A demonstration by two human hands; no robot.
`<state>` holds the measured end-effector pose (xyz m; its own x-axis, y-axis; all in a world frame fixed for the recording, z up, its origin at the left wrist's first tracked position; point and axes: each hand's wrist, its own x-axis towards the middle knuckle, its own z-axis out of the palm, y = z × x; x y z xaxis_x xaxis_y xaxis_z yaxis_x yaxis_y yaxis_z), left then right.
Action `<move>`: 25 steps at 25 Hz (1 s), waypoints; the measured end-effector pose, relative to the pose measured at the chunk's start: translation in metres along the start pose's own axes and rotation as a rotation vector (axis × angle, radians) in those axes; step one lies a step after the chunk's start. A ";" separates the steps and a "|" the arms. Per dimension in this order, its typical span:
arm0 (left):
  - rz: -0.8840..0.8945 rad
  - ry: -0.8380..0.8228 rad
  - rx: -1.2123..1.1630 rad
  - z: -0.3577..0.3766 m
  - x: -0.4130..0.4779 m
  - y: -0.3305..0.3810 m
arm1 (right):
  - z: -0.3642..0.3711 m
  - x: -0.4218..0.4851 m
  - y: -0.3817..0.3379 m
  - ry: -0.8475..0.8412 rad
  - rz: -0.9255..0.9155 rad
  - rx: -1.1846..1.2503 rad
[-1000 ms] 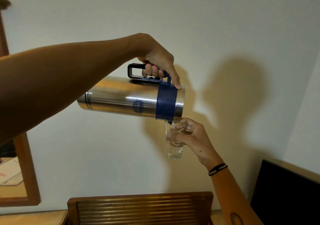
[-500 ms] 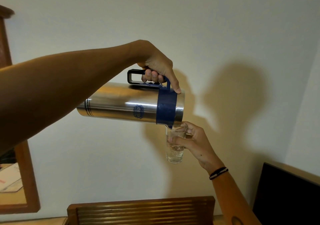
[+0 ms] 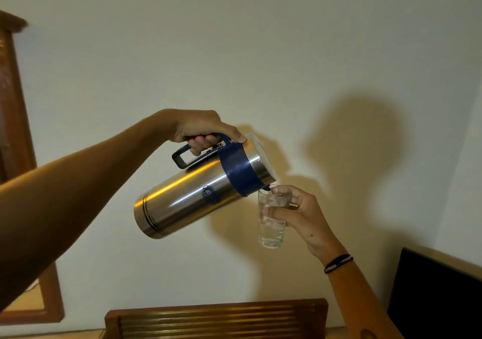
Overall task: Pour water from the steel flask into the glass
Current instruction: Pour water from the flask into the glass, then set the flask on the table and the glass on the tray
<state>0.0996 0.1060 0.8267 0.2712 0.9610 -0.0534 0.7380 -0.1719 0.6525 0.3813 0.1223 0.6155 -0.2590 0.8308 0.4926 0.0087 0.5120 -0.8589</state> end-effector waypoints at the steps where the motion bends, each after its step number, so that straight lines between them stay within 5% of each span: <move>1: 0.016 0.031 -0.069 0.003 -0.004 -0.016 | 0.000 0.001 0.000 -0.001 0.002 0.000; 13: 0.073 0.350 -0.981 0.118 -0.021 -0.190 | 0.027 -0.003 0.048 -0.058 0.111 -0.079; 25: -0.263 0.411 -0.845 0.450 -0.056 -0.460 | 0.092 -0.218 0.368 -0.078 0.625 -0.313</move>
<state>0.0230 0.0338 0.1900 -0.1942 0.9746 -0.1118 0.0146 0.1168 0.9931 0.3524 0.1094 0.1787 -0.1832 0.9778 -0.1017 0.4532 -0.0078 -0.8914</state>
